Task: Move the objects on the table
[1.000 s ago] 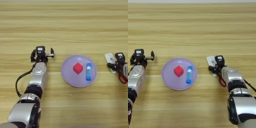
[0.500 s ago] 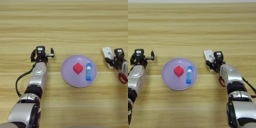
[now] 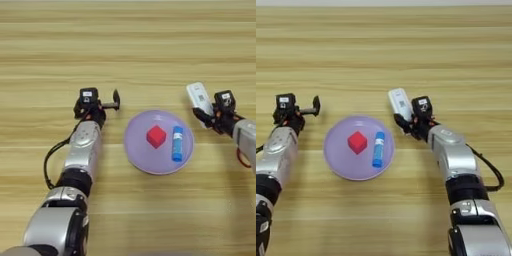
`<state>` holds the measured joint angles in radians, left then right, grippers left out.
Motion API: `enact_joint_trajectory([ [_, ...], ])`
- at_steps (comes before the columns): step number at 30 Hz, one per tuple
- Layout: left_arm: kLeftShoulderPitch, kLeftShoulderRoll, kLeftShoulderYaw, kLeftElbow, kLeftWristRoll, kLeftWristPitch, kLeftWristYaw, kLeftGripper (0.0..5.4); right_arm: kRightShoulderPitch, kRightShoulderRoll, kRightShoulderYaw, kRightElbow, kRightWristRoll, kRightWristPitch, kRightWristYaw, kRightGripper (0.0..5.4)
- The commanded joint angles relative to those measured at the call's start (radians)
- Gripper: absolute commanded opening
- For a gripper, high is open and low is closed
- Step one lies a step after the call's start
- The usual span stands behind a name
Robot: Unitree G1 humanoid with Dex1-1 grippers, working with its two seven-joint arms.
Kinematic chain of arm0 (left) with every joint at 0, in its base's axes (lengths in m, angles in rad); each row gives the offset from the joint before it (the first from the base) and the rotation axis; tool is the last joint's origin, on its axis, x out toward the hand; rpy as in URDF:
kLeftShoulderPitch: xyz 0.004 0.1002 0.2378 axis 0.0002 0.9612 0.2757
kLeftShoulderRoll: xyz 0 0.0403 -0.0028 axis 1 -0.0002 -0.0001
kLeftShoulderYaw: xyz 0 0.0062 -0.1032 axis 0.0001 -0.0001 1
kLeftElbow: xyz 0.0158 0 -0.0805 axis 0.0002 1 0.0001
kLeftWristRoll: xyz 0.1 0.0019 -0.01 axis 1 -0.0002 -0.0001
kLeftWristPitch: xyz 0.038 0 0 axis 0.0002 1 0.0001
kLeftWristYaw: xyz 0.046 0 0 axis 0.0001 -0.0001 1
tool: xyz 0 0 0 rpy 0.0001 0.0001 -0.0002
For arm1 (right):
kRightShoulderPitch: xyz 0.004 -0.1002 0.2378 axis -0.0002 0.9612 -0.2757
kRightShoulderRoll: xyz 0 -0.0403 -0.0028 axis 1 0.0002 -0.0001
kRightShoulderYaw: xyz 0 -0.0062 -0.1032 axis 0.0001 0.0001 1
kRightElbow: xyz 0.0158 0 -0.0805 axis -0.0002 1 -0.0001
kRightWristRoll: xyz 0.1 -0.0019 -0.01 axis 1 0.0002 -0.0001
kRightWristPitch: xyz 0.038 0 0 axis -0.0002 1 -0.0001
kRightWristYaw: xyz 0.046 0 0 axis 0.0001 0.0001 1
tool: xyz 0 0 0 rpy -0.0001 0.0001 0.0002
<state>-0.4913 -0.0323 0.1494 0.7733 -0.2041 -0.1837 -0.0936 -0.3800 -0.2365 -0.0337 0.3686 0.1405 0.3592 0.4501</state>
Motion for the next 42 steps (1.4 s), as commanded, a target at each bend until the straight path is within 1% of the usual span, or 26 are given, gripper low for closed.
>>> enact_joint_trajectory([
  [1,0.017,-0.038,0.030,-0.065,-0.109,0.112,-0.106,5.40,0.042,0.016,0.046,-0.097,0.002,0.029,0.015,2.88],
  [4,0.033,-0.065,0.037,-0.122,-0.197,0.244,-0.192,5.40,0.066,0.025,0.074,-0.145,-0.002,0.032,0.021,2.88],
  [7,0.050,-0.089,0.047,-0.180,-0.269,0.355,-0.233,5.40,0.083,0.030,0.100,-0.176,-0.006,0.033,0.023,2.88],
  [10,0.062,-0.101,0.060,-0.219,-0.332,0.469,-0.256,5.40,0.092,0.034,0.119,-0.193,-0.008,0.028,0.022,2.88],
  [12,0.072,-0.109,0.060,-0.247,-0.360,0.522,-0.269,5.40,0.097,0.036,0.129,-0.200,-0.010,0.025,0.020,2.88],
  [16,0.093,-0.119,0.047,-0.307,-0.393,0.600,-0.296,5.40,0.102,0.039,0.141,-0.208,-0.010,0.025,0.017,2.88],
  [19,0.109,-0.127,0.035,-0.350,-0.409,0.636,-0.315,5.40,0.104,0.040,0.146,-0.211,-0.010,0.024,0.015,2.88],
  [23,0.122,-0.133,0.030,-0.381,-0.431,0.681,-0.324,5.40,0.107,0.041,0.154,-0.215,-0.011,0.022,0.014,2.88],
  [28,0.137,-0.138,0.016,-0.416,-0.456,0.717,-0.336,5.40,0.117,0.046,0.173,-0.231,-0.015,0.018,0.015,2.88],
  [33,0.145,-0.142,0.005,-0.426,-0.461,0.728,-0.336,5.40,0.128,0.050,0.189,-0.256,-0.015,0.022,0.016,2.88],
  [42,0.144,-0.149,-0.007,-0.409,-0.455,0.722,-0.346,5.40,0.153,0.057,0.207,-0.328,-0.005,0.036,0.020,2.88],
])
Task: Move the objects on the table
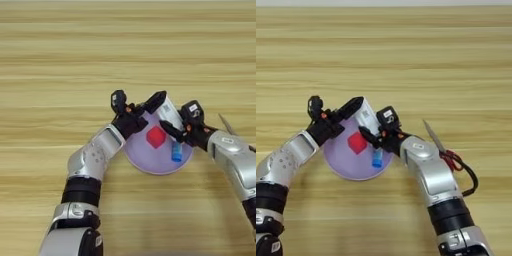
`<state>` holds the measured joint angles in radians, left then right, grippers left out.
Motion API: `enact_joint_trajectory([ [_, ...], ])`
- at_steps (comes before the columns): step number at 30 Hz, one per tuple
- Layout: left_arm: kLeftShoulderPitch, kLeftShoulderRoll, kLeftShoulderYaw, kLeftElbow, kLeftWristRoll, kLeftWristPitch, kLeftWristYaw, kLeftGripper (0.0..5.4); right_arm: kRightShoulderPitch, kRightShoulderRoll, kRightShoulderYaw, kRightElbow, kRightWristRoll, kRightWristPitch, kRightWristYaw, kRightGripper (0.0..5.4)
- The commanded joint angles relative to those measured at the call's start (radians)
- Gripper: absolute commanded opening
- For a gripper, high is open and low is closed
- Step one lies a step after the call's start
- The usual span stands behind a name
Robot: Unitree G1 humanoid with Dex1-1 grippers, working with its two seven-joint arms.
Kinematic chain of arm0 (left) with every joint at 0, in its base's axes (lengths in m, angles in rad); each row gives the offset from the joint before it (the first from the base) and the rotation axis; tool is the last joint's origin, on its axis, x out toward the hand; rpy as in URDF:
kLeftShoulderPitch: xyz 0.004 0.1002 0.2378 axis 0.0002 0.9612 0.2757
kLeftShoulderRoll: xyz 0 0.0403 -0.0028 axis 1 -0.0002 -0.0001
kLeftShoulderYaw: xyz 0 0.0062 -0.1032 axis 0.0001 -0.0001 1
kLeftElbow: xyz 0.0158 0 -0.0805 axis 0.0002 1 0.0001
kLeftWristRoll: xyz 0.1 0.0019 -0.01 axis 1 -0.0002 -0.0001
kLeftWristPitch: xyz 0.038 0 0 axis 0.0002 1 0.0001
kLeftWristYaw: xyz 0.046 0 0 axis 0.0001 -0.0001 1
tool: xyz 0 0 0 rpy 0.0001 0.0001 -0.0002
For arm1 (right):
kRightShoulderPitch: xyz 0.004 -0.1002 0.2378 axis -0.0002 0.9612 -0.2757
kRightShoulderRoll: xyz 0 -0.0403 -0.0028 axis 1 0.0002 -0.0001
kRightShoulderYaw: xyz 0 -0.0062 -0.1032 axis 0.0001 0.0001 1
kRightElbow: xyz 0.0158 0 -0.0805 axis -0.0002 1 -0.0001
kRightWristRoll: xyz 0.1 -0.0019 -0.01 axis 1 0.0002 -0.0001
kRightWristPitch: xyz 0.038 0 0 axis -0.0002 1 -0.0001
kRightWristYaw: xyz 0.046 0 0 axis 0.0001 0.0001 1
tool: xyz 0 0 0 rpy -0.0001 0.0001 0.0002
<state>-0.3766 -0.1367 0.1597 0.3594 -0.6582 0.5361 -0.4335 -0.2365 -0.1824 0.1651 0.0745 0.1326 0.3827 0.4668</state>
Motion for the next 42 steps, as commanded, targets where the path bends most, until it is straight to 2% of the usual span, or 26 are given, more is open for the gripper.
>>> enact_joint_trajectory([
  [1,0.030,-0.045,-0.020,0.008,0.003,0.000,-0.008,5.40,0.012,0.005,0.009,-0.043,0.004,0.014,0.003,2.88],
  [10,0.023,-0.036,-0.028,0.038,0.020,-0.021,-0.017,5.40,0.033,0.014,0.014,-0.127,0.022,0.044,0.000,2.88],
  [17,0.021,-0.034,-0.027,0.047,0.022,-0.030,-0.020,5.40,0.039,0.018,0.021,-0.143,0.024,0.054,0.000,2.88],
  [18,0.021,-0.034,-0.026,0.048,0.021,-0.031,-0.019,5.17,0.039,0.018,0.021,-0.144,0.024,0.055,0.000,2.88],
  [24,0.018,-0.036,-0.018,0.054,0.017,-0.039,-0.015,4.74,0.040,0.018,0.021,-0.145,0.024,0.056,0.000,2.88],
  [42,0.017,-0.037,-0.004,0.059,0.007,-0.042,-0.013,2.93,0.036,0.021,0.014,-0.142,0.025,0.055,-0.006,2.88],
])
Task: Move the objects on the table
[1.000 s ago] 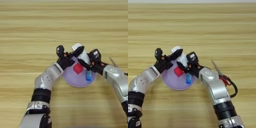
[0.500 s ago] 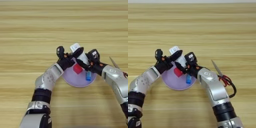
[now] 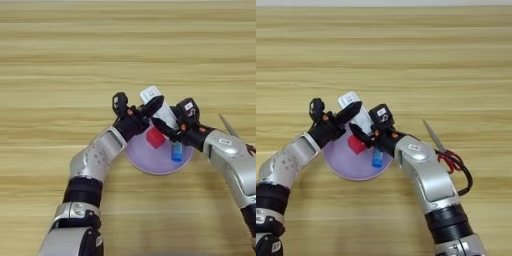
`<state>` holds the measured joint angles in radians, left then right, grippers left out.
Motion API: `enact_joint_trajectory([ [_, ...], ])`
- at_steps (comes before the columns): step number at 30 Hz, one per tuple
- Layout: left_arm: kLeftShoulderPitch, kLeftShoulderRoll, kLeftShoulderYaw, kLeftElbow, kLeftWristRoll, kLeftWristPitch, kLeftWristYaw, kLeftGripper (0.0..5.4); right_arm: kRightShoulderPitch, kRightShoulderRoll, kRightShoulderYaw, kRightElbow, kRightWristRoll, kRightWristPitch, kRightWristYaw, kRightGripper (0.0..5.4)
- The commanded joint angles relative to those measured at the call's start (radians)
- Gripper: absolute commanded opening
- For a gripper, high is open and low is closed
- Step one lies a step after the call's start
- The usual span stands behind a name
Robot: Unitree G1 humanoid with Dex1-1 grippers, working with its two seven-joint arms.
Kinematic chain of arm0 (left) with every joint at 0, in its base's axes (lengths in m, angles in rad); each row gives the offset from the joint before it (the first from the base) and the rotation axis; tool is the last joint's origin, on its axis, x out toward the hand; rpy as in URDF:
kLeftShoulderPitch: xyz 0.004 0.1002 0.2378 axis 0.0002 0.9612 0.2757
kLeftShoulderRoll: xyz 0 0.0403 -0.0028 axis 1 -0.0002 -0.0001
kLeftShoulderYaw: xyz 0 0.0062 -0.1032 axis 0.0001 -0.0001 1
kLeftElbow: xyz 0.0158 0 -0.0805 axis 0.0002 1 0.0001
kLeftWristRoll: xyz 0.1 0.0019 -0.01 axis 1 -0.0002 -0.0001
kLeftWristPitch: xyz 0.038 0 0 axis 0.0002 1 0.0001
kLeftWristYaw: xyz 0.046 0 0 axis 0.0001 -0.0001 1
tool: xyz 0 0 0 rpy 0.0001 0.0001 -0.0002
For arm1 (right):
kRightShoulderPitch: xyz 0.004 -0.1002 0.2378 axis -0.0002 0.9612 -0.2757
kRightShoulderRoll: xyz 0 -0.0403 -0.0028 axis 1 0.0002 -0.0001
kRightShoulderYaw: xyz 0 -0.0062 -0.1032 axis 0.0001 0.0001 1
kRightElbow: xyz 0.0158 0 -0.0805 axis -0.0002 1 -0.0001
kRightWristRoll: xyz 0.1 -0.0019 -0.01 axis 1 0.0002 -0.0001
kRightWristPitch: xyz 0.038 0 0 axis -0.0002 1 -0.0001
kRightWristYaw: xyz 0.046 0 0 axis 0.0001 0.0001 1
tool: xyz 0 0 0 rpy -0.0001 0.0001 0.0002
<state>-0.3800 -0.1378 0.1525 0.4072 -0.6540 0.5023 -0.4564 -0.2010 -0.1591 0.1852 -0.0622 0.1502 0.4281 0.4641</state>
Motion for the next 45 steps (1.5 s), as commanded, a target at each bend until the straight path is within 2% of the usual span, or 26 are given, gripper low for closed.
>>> enact_joint_trajectory([
  [1,0.020,-0.036,0.004,0.011,0.002,-0.008,0.010,2.83,0.000,-0.002,-0.007,-0.005,0.007,0.010,-0.004,2.88],
  [14,0.021,-0.035,0.006,0.008,-0.003,-0.007,0.009,1.69,-0.001,-0.002,-0.006,-0.002,0.006,0.014,-0.004,2.88],
  [19,0.021,-0.034,0.006,0.007,-0.007,-0.008,0.011,1.42,-0.002,-0.001,-0.006,-0.001,0.005,0.015,-0.004,2.88],
  [45,0.026,-0.034,0.009,-0.005,-0.021,-0.001,0.006,1.33,-0.007,-0.001,-0.004,0.016,0.004,0.012,-0.011,2.88],
])
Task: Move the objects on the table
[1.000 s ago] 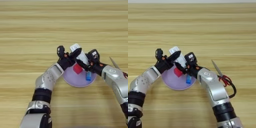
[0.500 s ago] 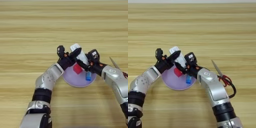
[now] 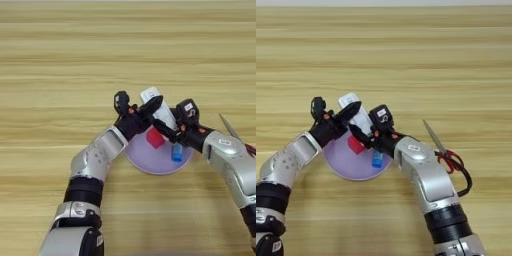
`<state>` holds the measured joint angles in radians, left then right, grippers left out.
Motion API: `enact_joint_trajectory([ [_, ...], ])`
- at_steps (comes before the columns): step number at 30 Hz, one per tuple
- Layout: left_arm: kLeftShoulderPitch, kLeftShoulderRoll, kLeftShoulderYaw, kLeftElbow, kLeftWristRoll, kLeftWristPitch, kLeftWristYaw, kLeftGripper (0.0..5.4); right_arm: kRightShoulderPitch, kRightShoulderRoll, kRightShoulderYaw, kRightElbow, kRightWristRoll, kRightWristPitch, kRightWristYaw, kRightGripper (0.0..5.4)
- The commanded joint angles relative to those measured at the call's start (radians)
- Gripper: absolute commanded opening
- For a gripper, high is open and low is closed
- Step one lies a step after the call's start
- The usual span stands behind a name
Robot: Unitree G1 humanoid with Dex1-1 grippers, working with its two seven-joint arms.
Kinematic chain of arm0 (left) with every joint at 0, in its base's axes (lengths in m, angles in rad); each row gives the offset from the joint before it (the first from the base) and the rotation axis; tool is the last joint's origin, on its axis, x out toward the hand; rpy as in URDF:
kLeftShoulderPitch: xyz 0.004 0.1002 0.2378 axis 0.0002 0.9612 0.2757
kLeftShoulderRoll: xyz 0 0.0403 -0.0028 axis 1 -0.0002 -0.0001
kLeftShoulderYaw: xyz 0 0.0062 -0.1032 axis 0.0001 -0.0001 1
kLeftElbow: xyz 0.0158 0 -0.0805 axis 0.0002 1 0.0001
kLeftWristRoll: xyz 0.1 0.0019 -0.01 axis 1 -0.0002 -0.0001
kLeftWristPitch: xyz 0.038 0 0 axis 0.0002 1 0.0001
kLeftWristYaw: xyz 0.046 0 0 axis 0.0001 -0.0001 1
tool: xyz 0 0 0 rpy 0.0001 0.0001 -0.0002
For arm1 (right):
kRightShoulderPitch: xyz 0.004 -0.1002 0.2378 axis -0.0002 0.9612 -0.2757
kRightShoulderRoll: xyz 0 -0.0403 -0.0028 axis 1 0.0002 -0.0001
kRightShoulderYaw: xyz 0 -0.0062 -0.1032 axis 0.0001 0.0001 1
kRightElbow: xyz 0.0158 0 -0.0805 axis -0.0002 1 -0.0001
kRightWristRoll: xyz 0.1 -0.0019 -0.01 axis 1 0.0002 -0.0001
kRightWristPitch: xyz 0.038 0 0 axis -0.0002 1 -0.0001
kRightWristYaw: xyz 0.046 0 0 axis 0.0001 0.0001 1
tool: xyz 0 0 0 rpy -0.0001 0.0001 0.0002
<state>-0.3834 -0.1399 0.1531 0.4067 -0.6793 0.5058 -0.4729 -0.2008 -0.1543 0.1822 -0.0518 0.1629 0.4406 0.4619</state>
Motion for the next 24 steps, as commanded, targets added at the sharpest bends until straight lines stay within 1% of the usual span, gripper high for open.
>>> enact_joint_trajectory([
  [1,0.029,-0.031,0.009,-0.004,0.004,-0.004,0.023,1.32,-0.007,-0.006,-0.001,0.006,-0.009,-0.001,-0.008,2.88],
  [8,0.028,-0.032,0.010,-0.002,0.003,-0.004,0.024,1.31,-0.008,-0.007,0.000,0.013,-0.014,-0.007,-0.010,2.88],
  [9,0.029,-0.032,0.011,-0.002,0.003,-0.004,0.024,1.31,-0.008,-0.008,0.001,0.013,-0.015,-0.007,-0.009,3.17],
  [12,0.029,-0.032,0.010,-0.003,0.003,-0.004,0.026,1.26,-0.008,-0.010,0.005,0.014,-0.019,-0.012,-0.008,3.45],
  [13,0.029,-0.032,0.010,-0.002,0.003,-0.004,0.026,1.11,-0.008,-0.010,0.005,0.016,-0.021,-0.014,-0.008,3.60],
  [24,0.028,-0.030,0.009,0.000,0.011,-0.013,0.031,1.10,-0.006,-0.011,0.008,0.013,-0.028,-0.025,-0.003,4.79],
])
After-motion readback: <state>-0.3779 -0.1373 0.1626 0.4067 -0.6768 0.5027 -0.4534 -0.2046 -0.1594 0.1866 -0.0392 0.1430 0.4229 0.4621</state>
